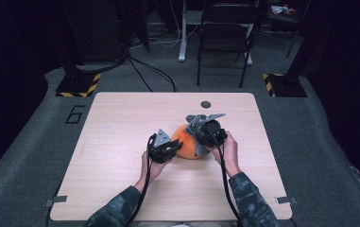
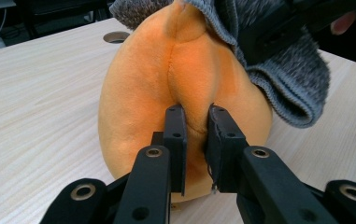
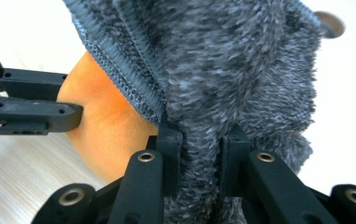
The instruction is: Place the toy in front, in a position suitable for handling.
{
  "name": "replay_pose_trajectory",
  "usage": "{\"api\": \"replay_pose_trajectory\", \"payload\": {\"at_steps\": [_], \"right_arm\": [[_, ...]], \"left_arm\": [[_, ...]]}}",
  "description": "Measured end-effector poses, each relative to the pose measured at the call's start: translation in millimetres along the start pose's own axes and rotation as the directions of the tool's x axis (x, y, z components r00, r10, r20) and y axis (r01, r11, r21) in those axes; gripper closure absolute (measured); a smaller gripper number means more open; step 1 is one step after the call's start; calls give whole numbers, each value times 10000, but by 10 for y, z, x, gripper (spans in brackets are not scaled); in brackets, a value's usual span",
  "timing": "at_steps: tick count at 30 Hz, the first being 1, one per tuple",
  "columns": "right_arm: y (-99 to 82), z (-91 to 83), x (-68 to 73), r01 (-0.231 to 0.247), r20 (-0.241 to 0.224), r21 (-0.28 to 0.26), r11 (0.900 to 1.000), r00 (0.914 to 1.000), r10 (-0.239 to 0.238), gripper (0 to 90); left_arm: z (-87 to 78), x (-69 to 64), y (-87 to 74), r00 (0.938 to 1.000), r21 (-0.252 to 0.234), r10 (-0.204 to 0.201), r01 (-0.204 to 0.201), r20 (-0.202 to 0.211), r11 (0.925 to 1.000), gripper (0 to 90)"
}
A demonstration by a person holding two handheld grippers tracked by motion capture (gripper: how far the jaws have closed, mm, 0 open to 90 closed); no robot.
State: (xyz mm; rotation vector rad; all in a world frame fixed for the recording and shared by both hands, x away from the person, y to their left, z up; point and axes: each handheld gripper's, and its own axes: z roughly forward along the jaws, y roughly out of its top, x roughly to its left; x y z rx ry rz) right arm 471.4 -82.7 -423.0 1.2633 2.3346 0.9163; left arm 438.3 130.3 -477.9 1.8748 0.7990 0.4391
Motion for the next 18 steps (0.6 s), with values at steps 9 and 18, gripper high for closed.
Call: {"api": "replay_pose_trajectory", "payload": {"at_steps": [9, 18], "right_arm": [[-75, 103, -77, -72, 189, 173, 9998, 9998, 69, 753], [-128, 145, -192, -366, 547, 463, 9983, 9979, 340, 758]], "left_arm": [[-32, 6, 36, 9997, 27, 238, -238, -53, 9997, 577], [-50, 235, -44, 9986, 412, -501, 508, -181, 9979, 461]]}}
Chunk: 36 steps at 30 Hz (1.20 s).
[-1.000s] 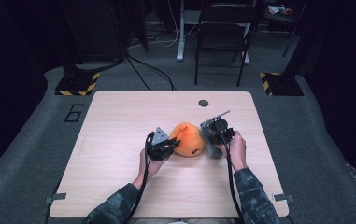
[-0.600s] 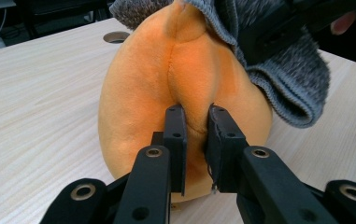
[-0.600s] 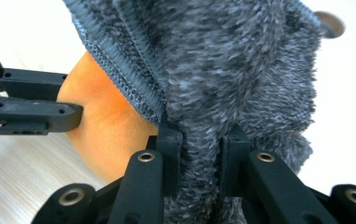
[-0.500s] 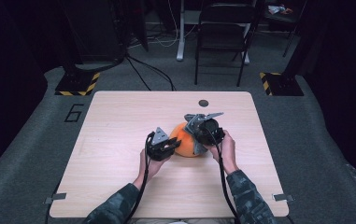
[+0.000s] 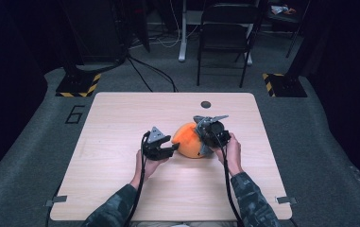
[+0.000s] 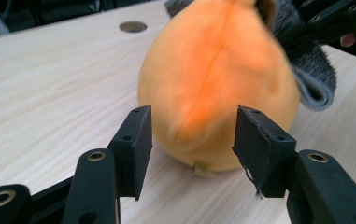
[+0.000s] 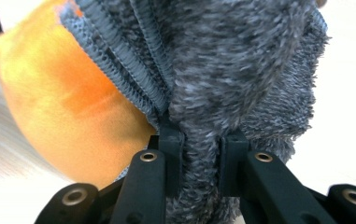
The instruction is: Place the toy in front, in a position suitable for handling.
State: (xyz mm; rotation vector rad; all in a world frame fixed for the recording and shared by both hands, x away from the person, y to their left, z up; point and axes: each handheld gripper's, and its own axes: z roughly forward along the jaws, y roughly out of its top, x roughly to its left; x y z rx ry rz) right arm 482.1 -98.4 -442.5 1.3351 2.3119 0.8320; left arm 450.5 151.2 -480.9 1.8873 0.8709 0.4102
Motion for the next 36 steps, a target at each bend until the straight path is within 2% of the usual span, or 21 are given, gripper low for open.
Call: {"api": "replay_pose_trajectory", "payload": {"at_steps": [1, 4, 5, 6, 8, 13, 14, 15, 18, 21, 25, 30, 33, 36], "right_arm": [[-5, 8, -26, -17, 20, -7, 10000, 10000, 17, 758], [-14, 16, -75, -130, -8, 12, 9999, 9999, 130, 758], [-14, 14, -78, -136, -5, 16, 9999, 9999, 136, 758], [-13, 12, -78, -96, -9, 18, 10000, 10000, 96, 758], [-10, 7, -66, -95, 43, 37, 9999, 9999, 95, 757], [-7, -25, -79, -103, 171, 87, 9999, 9998, 101, 757], [-2, -37, -91, -116, 156, 47, 9999, 9998, 115, 756], [8, -55, -95, -143, 172, 48, 9999, 9998, 142, 756], [43, -126, -89, 11, 368, -12, 10000, 9993, -11, 756], [73, -208, -100, -32, 552, -92, 10000, 9985, 37, 755], [124, -350, -103, -142, 450, -481, 9987, 9989, 163, 753], [209, -559, 42, 178, 304, -948, 9953, 9994, -150, 751], [250, -630, 228, 735, 158, -1047, 9918, 9973, -722, 749], [262, -619, 420, 1233, 3, -955, 9878, 9923, -1239, 748]], "left_arm": [[11, 18, -11, 9998, 8, -174, 174, 135, 9998, 460], [56, 11, -29, 9993, 117, -105, 101, 371, 9999, 500], [68, -11, -27, 9988, -1, -165, 165, 458, 9999, 503], [74, -25, -19, 9988, -120, 6, -1, 481, 9999, 507], [87, -69, -11, 9987, -315, 58, -42, 511, 9995, 536], [79, -88, -14, 9994, -589, 86, -66, 342, 9982, 779], [69, -93, -4, 9991, -521, 271, -254, 314, 9983, 800], [67, -108, 5, 9990, -559, 401, -390, 182, 9977, 811], [42, -156, 35, 9981, -606, 593, -584, 139, 9965, 825], [13, -183, 65, 9975, -706, 691, -681, 118, 9952, 827], [-34, -204, 114, 9960, -766, 878, -866, 129, 9933, 826], [-57, -250, 158, 9948, -768, 994, -975, 211, 9923, 825], [-65, -299, 177, 9937, -815, 1099, -1078, 210, 9908, 825], [-64, -341, 181, 9922, -846, 1223, -1198, 256, 9892, 824]]}}
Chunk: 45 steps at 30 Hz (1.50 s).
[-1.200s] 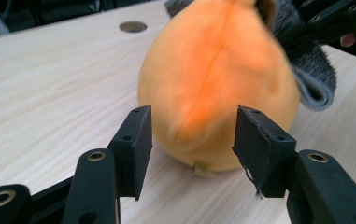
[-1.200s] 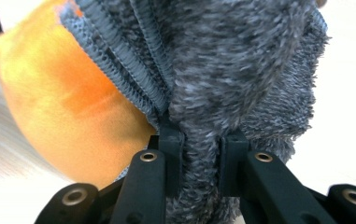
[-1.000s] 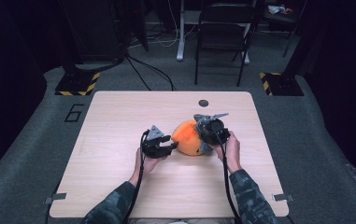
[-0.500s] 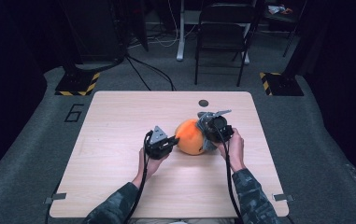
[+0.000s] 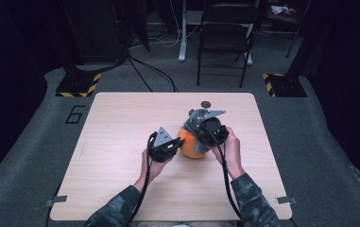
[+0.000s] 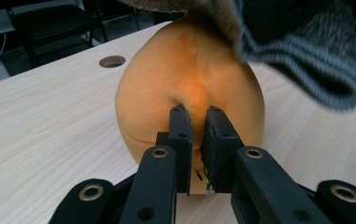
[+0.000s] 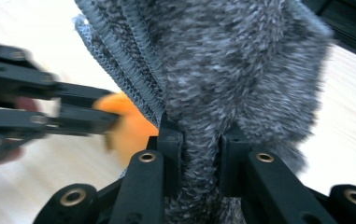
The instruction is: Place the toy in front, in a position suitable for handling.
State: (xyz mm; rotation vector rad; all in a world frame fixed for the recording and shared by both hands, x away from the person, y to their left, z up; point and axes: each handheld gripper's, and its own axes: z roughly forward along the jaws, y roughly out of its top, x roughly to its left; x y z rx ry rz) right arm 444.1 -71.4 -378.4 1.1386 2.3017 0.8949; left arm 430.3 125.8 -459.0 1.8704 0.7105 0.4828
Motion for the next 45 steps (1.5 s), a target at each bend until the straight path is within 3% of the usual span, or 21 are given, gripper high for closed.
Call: {"api": "replay_pose_trajectory", "payload": {"at_steps": [2, 6, 9, 17, 20, 26, 30, 35, 38, 45], "right_arm": [[-4, 50, 72, 343, -119, 152, 9993, 9993, -341, 748], [-48, 175, 145, 445, -37, 463, 9979, 9990, -444, 749], [-58, 200, 116, 319, -87, 491, 9983, 9995, -315, 752], [-109, 228, -138, -585, -91, 304, 9978, 9982, 588, 756], [-127, 233, -216, -742, 244, 300, 9968, 9970, 735, 755], [-209, 292, -421, -1219, 1157, 557, 9910, 9866, 1149, 754], [-251, 312, -513, -1487, 1156, 624, 9869, 9833, 1408, 753], [-139, 155, -384, -1113, 895, 238, 9935, 9900, 1087, 752], [-68, 71, -248, -731, 424, -4, 9973, 9964, 730, 751], [-7, 71, 81, 215, -312, 174, 9996, 9993, -210, 751]], "left_arm": [[-2, -13, 4, 9999, 90, 94, -95, 83, 9999, 824], [32, -34, -20, 9999, 134, 157, -158, 72, 9998, 825], [40, -33, -28, 9998, 91, 186, -187, 85, 9998, 827], [66, -80, -35, 9993, 85, 259, -261, 266, 9996, 835], [56, -57, -34, 9991, 174, 263, -269, 333, 9995, 835], [54, -41, -42, 9993, 160, 187, -192, 333, 9997, 835], [55, -29, -45, 9993, 62, 169, -171, 333, 9998, 834], [50, -31, -44, 9990, 96, 236, -240, 375, 9997, 833], [51, -39, -43, 9989, 80, 257, -260, 394, 9996, 831], [57, -45, -46, 9988, 1, 303, -304, 375, 9995, 830]]}}
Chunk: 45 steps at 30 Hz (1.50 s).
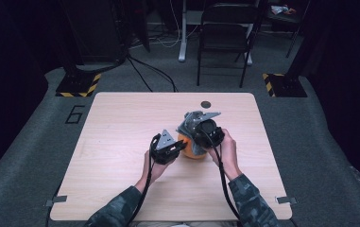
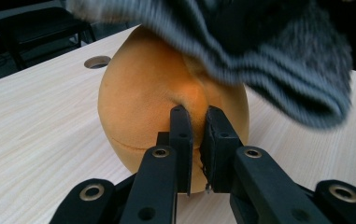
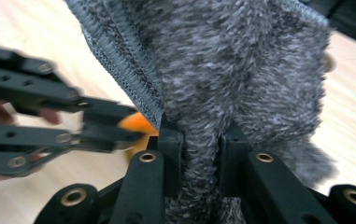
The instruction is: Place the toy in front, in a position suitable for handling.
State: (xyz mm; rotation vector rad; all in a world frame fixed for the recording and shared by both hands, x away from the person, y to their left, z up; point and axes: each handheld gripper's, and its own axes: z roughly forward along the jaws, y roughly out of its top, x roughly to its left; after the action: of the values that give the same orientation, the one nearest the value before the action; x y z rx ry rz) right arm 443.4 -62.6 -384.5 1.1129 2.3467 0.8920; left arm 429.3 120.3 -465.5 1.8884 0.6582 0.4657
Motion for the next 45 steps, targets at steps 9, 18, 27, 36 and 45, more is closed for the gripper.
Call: {"api": "replay_pose_trajectory", "payload": {"at_steps": [9, 18, 27, 36, 45], "right_arm": [[-25, 113, 69, 332, -91, 316, 9989, 9994, -329, 752], [-41, 119, -63, -259, -74, 209, 9994, 9996, 261, 752], [-108, 193, -363, -1180, 606, 29, 9930, 9912, 1177, 750], [-141, 192, -390, -1294, 562, -42, 9916, 9900, 1295, 745], [-133, -73, -443, -1441, 559, -547, 9881, 9875, 1471, 741]], "left_arm": [[12, -23, -6, 9999, 48, 67, -68, 96, 10000, 834], [15, -18, -8, 9998, 87, 139, -140, 130, 9999, 836], [6, 29, -33, 10000, 84, 51, -52, 41, 10000, 836], [-6, 64, -44, 9998, 203, -171, 173, -88, 9996, 835], [-20, 172, -56, 9978, 310, -564, 575, -338, 9979, 831]]}}
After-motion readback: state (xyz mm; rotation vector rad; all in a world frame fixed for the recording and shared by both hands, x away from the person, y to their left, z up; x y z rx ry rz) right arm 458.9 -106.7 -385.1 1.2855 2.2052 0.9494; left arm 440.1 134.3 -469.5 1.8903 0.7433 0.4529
